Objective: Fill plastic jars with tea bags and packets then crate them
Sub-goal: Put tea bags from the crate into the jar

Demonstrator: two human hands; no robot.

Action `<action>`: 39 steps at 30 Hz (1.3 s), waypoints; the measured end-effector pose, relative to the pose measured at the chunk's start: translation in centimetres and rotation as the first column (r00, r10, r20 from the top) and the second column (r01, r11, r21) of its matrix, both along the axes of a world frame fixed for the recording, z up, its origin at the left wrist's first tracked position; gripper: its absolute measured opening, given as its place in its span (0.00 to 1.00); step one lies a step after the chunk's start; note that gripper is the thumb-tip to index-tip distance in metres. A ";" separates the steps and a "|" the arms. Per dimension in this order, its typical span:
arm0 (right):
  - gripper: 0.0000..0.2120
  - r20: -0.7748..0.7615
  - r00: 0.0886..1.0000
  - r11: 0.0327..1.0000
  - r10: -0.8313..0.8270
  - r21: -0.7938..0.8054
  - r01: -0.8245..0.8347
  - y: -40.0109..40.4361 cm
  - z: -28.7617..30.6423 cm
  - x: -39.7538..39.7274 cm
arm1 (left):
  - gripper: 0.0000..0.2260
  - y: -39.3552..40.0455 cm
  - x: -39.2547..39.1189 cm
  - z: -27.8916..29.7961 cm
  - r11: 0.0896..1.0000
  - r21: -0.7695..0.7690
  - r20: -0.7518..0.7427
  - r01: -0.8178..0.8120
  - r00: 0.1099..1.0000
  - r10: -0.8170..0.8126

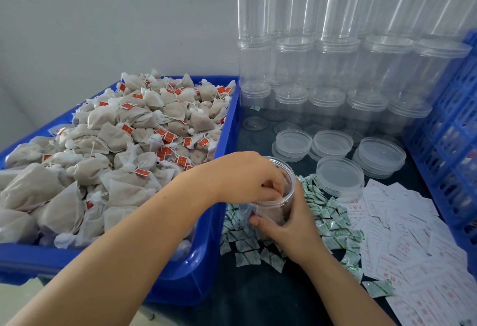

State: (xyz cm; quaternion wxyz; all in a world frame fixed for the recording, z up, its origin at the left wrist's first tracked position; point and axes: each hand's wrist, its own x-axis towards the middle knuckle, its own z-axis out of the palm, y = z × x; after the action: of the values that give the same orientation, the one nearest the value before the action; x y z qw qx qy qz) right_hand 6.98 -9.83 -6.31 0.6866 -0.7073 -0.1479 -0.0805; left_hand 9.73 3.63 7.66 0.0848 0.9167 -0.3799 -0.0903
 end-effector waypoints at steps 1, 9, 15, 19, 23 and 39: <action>0.40 0.005 1.000 1.000 -0.004 -0.002 0.004 0.0 0.0 0.0 | 0.08 0.0 0.0 0.0 1.000 -0.006 0.000 0.000 1.000 0.000; 0.38 0.002 1.000 1.000 0.015 0.022 -0.016 0.0 0.1 0.0 | 0.07 0.2 0.3 -0.5 0.996 -0.083 0.013 0.018 1.000 -0.017; 0.39 -0.004 1.000 1.000 0.010 0.000 -0.010 0.0 0.1 -0.1 | 0.10 0.8 0.5 0.2 0.966 -0.257 0.000 -0.022 1.000 0.022; 0.41 -0.056 0.998 0.999 -0.026 -0.043 0.024 -0.1 -0.2 -0.2 | 0.12 2.7 1.5 1.2 0.895 -0.380 0.103 -0.235 0.950 0.293; 0.42 -0.066 0.997 0.997 -0.034 -0.075 0.029 -0.2 -0.2 -0.2 | 0.08 6.2 3.6 1.0 0.747 -0.398 0.242 -0.532 0.725 0.645; 0.42 -0.073 0.997 0.996 -0.039 -0.085 0.033 -0.2 0.2 -0.7 | 0.27 12.2 5.9 -1.6 0.297 0.093 0.282 -0.950 0.311 0.907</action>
State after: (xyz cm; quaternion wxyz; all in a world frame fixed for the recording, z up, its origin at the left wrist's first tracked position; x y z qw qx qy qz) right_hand 6.33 -9.99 -6.08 0.6597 -0.7406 -0.1126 -0.0603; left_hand 15.59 15.80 6.07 -0.0248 0.9725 0.2312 0.0112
